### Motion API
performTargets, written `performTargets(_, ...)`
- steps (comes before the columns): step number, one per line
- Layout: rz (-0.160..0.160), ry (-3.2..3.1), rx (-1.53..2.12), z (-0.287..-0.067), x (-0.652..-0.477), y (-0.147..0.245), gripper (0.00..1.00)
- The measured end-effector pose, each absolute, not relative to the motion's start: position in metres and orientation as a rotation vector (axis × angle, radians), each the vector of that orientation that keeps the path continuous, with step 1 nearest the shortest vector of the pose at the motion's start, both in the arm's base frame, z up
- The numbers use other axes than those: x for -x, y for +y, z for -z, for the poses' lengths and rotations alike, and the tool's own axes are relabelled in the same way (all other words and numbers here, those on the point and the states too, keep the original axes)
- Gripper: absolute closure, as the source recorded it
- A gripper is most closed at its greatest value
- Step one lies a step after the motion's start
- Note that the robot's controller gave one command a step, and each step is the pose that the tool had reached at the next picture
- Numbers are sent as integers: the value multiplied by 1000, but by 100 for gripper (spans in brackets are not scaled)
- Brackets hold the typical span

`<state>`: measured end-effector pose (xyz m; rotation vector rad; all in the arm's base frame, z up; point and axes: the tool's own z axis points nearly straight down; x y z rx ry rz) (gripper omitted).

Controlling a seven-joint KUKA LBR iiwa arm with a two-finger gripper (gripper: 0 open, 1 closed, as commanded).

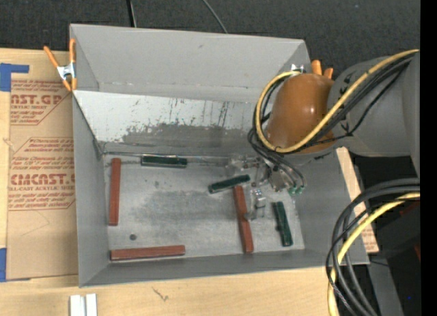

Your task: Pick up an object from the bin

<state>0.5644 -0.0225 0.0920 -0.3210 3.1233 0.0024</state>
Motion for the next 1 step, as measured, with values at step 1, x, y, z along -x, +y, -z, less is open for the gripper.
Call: performTargets(1, -2, 3123, 321, -92, -564, -23, 0)
